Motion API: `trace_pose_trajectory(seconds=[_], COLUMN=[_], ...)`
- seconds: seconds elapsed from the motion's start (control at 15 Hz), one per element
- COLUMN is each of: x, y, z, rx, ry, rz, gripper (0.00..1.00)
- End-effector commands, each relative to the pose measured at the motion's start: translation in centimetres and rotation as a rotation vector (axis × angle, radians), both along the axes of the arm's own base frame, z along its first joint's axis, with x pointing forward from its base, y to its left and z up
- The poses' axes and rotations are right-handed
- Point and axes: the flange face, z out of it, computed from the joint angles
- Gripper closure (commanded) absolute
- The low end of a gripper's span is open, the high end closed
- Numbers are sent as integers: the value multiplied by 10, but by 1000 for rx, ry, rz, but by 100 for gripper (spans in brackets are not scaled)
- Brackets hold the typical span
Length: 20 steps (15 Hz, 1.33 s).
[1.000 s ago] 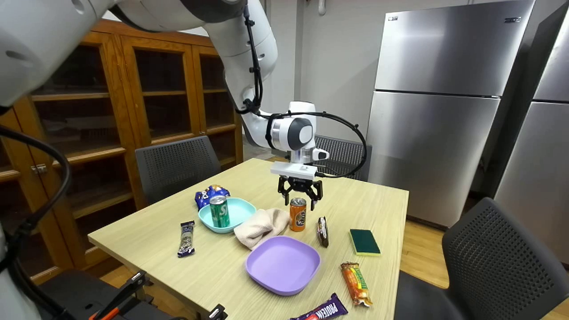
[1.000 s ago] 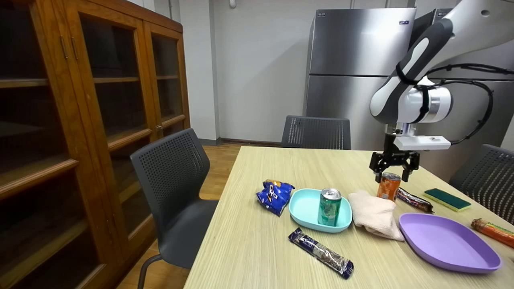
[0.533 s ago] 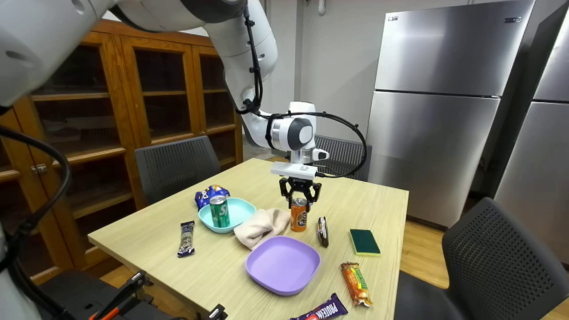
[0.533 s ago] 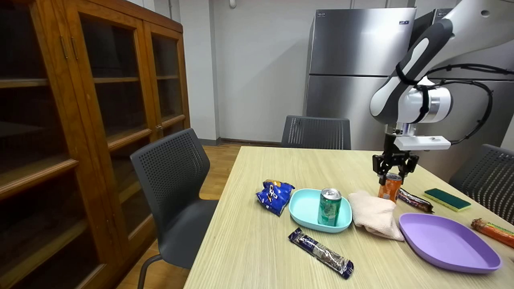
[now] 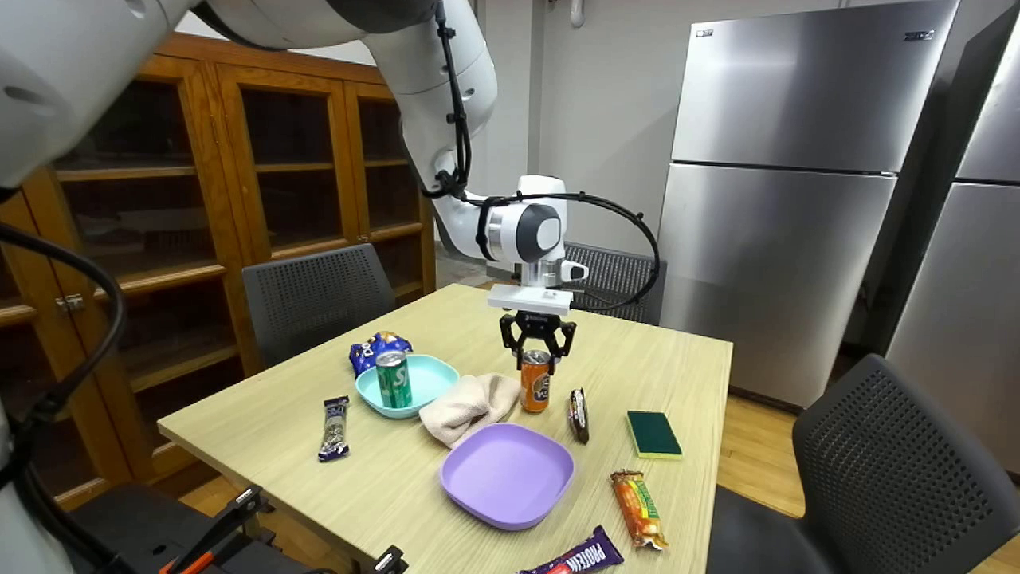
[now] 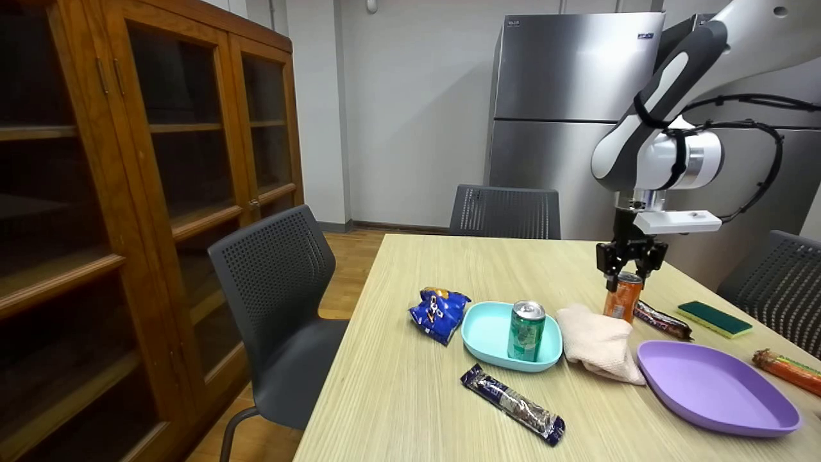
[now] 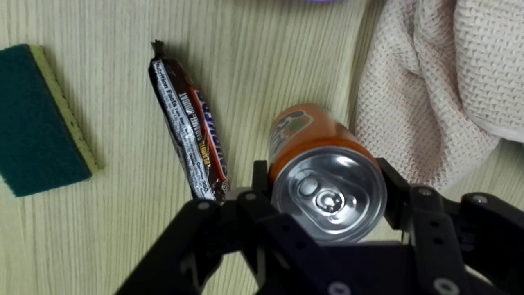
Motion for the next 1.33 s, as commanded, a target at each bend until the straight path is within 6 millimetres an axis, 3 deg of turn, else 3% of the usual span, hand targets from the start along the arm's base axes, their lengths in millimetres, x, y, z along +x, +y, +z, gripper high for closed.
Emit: trace_pose_trajectory(seconds=[0.0, 0.27, 0.53, 1.27], x=[-4, -5, -3, -7], y=[-2, 2, 26, 128], z=[52, 95, 113, 88], rx=[34, 53, 69, 139], ry=[16, 13, 22, 84], rz=[74, 147, 207, 204], gripper=[62, 62, 62, 62])
